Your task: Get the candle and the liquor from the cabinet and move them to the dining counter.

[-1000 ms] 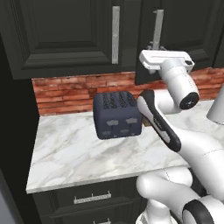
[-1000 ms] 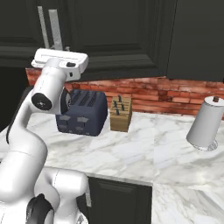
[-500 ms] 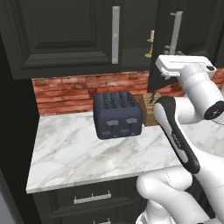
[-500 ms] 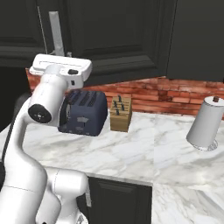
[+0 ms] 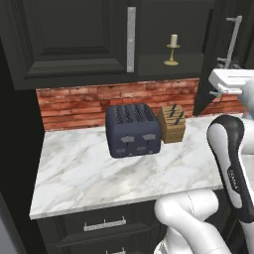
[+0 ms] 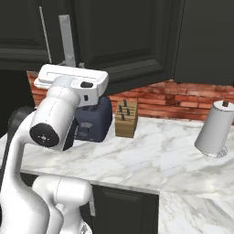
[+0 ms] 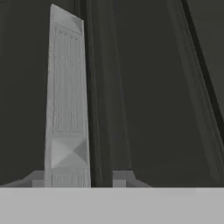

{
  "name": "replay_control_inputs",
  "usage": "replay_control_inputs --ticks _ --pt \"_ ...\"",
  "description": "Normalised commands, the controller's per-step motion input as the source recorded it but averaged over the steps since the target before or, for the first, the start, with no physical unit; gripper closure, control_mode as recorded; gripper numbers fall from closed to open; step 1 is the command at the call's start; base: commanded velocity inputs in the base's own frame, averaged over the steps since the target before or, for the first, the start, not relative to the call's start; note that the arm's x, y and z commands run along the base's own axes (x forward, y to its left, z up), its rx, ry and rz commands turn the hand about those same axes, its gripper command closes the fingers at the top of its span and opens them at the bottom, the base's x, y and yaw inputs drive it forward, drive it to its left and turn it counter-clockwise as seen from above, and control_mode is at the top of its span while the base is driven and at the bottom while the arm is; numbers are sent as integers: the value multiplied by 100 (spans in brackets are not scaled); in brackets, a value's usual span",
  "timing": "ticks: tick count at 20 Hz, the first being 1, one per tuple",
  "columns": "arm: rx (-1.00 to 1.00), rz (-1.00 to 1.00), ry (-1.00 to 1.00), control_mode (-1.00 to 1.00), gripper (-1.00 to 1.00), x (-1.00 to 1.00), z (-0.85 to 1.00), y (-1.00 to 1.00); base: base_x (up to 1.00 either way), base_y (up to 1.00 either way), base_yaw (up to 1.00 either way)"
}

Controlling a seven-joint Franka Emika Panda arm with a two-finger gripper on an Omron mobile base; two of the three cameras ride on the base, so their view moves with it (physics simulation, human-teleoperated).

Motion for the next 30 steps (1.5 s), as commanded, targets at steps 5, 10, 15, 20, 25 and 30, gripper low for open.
replay_control_inputs --ticks 5,10,15,20,25,30 --pt "0 -2 11 -100 100 -51 0 -83 0 0 0" --pt "0 0 9 -100 100 -42 0 -79 0 0 0" --pt "0 0 3 -100 100 -23 0 -66 0 0 0" --pt "0 3 0 -100 100 -6 0 -54 0 0 0" --pt "0 5 -1 -100 100 0 0 -49 0 0 0" --pt "0 5 0 -100 100 0 -2 -51 0 0 0"
